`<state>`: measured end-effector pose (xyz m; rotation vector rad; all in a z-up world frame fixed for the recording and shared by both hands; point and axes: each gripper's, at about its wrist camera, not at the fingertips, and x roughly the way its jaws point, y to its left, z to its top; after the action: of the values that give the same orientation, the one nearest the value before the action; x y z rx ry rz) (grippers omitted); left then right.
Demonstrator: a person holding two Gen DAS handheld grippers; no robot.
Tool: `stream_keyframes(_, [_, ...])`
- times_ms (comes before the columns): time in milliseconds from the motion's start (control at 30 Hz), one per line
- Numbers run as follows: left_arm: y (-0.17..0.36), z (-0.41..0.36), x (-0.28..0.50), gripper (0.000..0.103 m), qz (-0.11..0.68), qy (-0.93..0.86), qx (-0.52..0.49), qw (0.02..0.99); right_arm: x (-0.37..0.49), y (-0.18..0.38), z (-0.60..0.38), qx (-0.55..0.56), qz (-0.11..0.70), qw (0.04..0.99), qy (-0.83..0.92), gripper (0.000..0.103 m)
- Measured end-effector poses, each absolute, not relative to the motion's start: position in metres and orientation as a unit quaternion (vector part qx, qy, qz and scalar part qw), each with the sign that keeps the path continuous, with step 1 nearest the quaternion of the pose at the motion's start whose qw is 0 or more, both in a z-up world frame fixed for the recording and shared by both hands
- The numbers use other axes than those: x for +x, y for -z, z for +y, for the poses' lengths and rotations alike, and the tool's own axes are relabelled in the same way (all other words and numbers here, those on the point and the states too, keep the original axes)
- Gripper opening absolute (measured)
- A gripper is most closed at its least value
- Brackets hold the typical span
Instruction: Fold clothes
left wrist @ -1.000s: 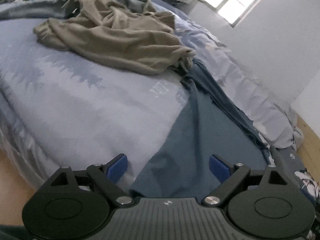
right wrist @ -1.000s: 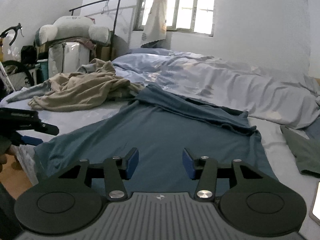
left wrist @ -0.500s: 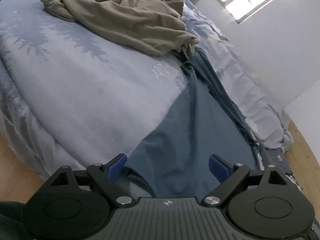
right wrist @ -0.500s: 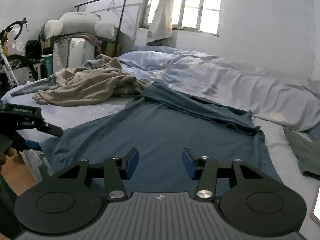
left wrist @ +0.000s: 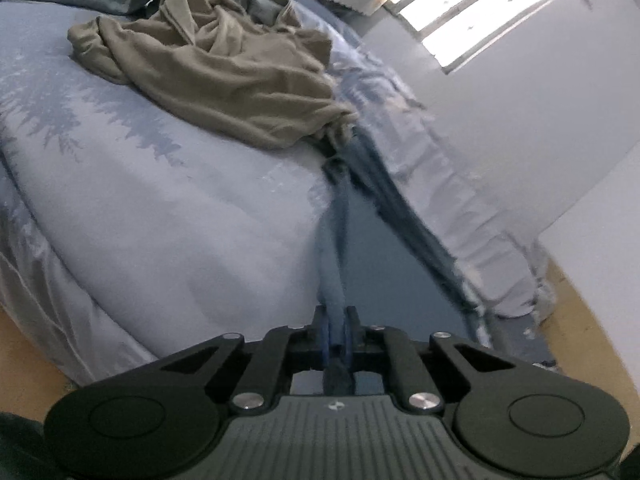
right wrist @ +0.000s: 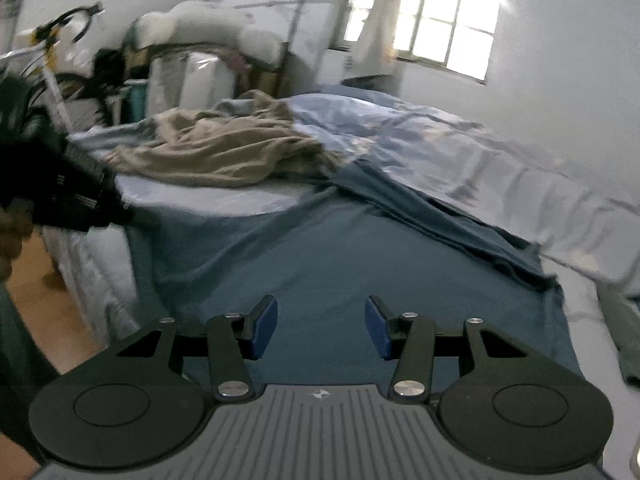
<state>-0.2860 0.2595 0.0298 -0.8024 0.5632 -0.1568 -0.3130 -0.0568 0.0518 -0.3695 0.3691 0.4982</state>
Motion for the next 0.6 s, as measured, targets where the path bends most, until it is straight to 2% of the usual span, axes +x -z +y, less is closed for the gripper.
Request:
stream_keyframes(200, [-0.049,0.259,-0.301,0.004,0.240,0.089,-0.408,0.877,-0.325,-0.037,-0.021,-0.242,0.150,0.919,-0.274,0.050])
stream_keyframes(300, [-0.058,0.260,-0.305,0.004,0.236,0.092,-0.415,0.874,-0.329,-0.030,-0.005,-0.269,0.130,0.914,-0.276,0.060])
stream_keyframes(600, [-0.081,0.252,-0.302,0.003,0.220,0.110,-0.428,0.870,-0.343,-0.007,0.044,-0.349,0.071,0.891,-0.280,0.060])
